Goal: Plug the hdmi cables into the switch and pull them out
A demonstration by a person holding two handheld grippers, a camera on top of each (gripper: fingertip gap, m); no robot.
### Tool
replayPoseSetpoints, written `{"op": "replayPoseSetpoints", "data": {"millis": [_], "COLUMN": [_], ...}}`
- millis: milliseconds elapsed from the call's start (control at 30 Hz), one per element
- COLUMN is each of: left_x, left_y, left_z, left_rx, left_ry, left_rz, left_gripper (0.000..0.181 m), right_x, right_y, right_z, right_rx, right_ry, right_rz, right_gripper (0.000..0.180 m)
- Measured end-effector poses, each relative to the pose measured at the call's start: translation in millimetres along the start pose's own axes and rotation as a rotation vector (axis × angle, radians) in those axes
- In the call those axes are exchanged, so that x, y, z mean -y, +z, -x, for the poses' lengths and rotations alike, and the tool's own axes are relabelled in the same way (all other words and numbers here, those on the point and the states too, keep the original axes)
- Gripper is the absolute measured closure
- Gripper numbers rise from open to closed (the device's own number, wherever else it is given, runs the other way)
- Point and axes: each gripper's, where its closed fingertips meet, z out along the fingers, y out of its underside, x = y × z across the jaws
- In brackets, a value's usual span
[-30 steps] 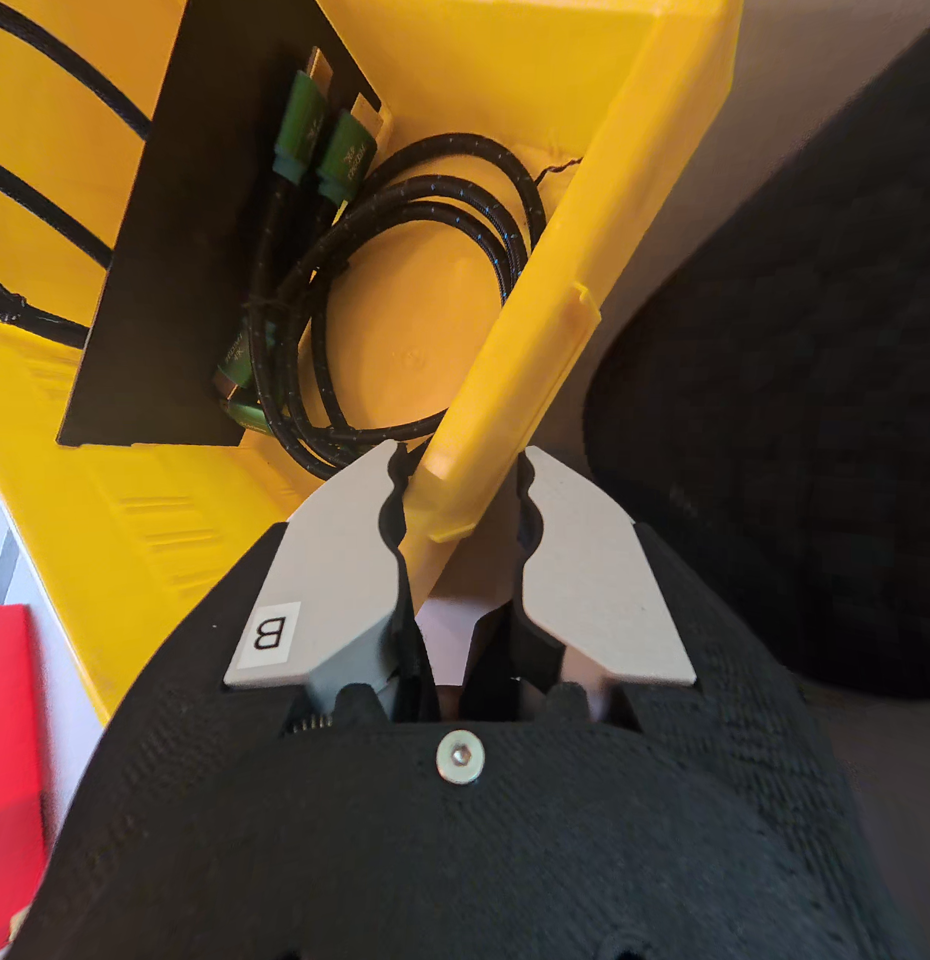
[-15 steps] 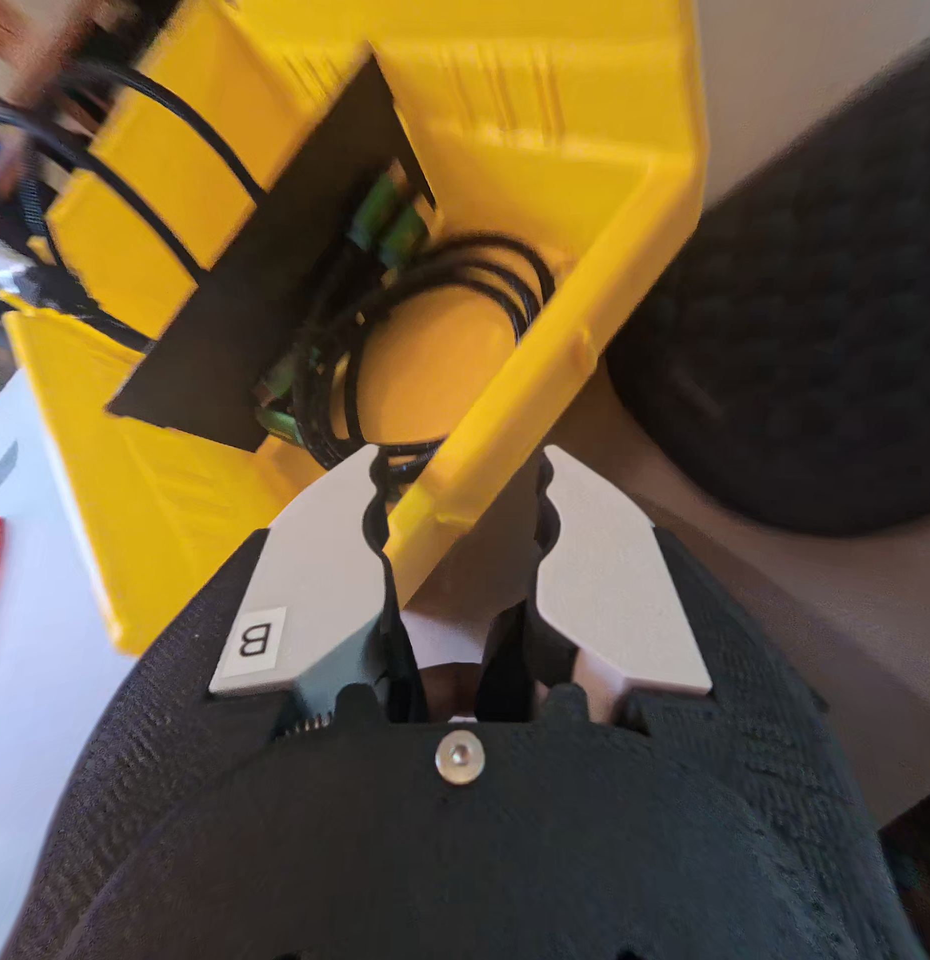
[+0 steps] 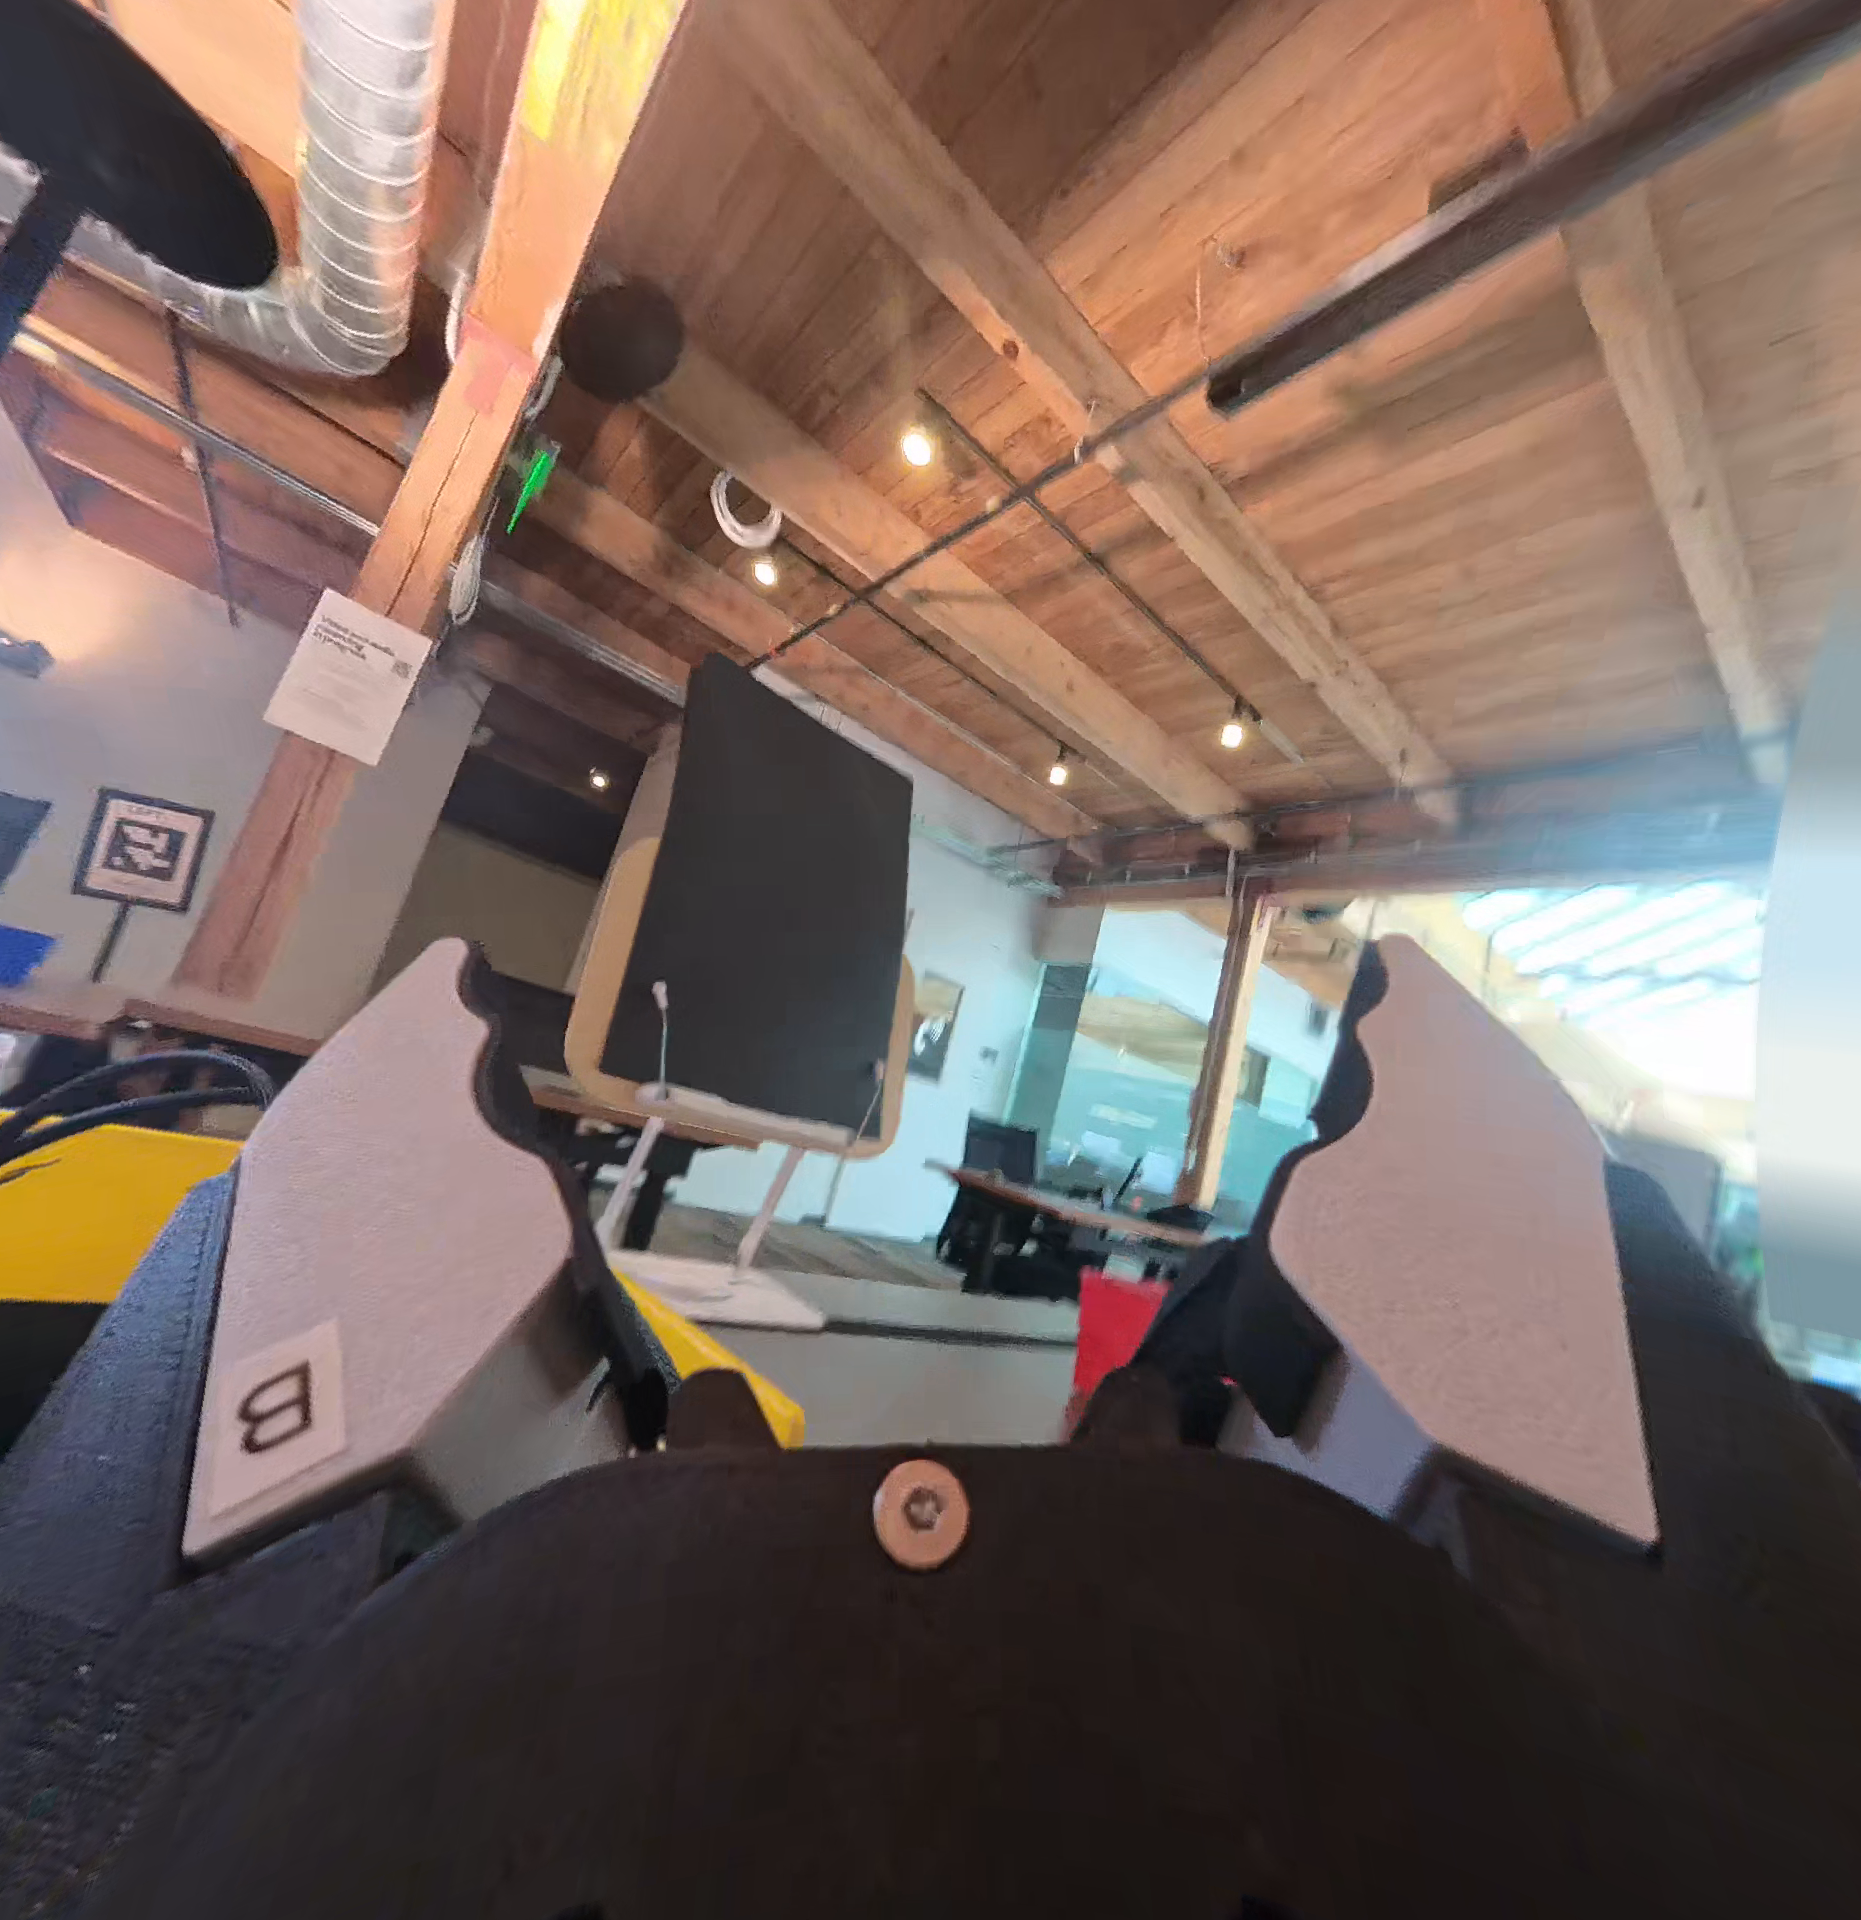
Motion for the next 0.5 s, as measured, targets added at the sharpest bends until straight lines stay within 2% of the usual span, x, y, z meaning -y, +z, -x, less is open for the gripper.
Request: {"op": "replayPoseSetpoints", "data": {"millis": [67,133,233,300,367,400,433,500], "left_x": [-24.8,-49.6,-81.3,-89.4,-91.9,-93.7,-97.3,-104.1], "left_y": [6.2,11.7,17.1,19.4,19.5,19.6,20.1,21.8], "left_z": [-5.0,-13.2,-13.7,-4.3,-6.6,-5.4,-4.6,-5.6], "left_rx": [0.008,-0.026,-0.006,0.062,0.05,0.063,0.074,0.092], "left_ry": [0.037,-0.004,-0.096,-0.108,-0.134,-0.154,-0.174,-0.234], "left_rz": [0.095,0.176,0.271,0.234,0.167,0.144,0.14,0.145], "left_gripper": [0.036,0.036,0.037,0.047,0.065,0.079,0.088,0.099], "right_x": [-8.4,-8.7,-13.7,-13.8,-6.6,-4.2,-4.5,-10.3], "right_y": [1.0,0.3,-2.3,-7.6,-14.6,-18.4,-21.4,-22.5], "right_z": [8.5,4.1,-15.8,-34.6,-49.4,-56.9,-63.6,-66.6], "right_rx": [0.02,-0.006,-0.067,-0.13,-0.154,-0.172,-0.195,-0.191], "right_ry": [0.07,0.138,0.335,0.501,0.651,0.708,0.753,0.843], "right_rz": [0.017,0.004,0.009,-0.043,-0.137,-0.172,-0.185,-0.142], "right_gripper": [0.035,0.054,0.066,0.069,0.075,0.09,0.117,0.13]}}
